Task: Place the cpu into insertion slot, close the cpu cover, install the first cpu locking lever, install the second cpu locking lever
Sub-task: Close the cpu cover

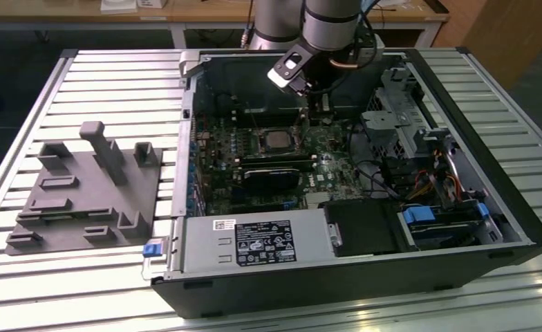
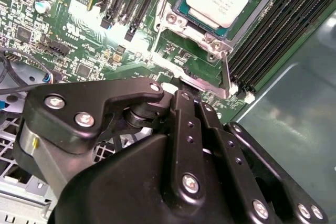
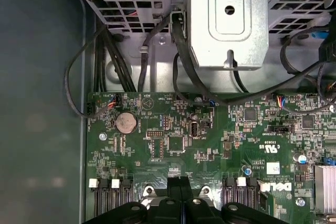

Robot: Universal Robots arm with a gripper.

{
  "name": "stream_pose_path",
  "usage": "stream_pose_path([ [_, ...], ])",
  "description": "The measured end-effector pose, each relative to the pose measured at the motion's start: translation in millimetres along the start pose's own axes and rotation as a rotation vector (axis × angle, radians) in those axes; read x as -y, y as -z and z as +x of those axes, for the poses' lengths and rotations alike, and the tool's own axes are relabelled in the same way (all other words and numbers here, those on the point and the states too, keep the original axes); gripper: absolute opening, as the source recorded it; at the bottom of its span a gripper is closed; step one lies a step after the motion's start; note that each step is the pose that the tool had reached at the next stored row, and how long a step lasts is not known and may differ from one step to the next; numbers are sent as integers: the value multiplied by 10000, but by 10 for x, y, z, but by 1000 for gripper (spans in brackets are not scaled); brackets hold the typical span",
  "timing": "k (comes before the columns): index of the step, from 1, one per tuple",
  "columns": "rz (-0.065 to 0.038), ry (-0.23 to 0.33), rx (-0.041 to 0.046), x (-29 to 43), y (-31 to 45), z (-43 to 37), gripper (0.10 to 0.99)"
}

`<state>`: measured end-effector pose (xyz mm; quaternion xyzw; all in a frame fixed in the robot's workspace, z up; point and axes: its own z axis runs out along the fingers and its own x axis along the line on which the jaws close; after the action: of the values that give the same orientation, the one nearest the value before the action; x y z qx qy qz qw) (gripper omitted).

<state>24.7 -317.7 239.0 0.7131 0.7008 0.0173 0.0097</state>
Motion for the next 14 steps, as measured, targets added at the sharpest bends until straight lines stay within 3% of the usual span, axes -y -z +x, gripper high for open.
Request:
stream_pose_path([
  [7,0,1,0,50,1,-1,106],
  [14,0,1,0,189,-4,-3,106],
])
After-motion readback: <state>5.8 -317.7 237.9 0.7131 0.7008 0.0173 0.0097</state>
